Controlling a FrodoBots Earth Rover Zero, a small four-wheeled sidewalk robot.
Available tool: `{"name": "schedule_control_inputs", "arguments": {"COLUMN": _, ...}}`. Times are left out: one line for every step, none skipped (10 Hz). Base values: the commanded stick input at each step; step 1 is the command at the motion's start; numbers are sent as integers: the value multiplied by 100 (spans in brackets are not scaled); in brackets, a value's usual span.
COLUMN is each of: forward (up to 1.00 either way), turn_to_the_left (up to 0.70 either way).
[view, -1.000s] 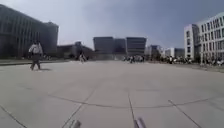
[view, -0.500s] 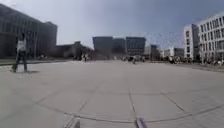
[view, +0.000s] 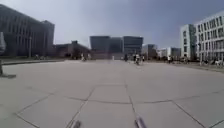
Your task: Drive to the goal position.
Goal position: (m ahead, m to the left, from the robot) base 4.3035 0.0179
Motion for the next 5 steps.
{"name": "schedule_control_inputs", "arguments": {"forward": 70, "turn_to_the_left": 1}}
{"name": "schedule_control_inputs", "arguments": {"forward": 70, "turn_to_the_left": 1}}
{"name": "schedule_control_inputs", "arguments": {"forward": 70, "turn_to_the_left": 1}}
{"name": "schedule_control_inputs", "arguments": {"forward": 70, "turn_to_the_left": -10}}
{"name": "schedule_control_inputs", "arguments": {"forward": 70, "turn_to_the_left": -28}}
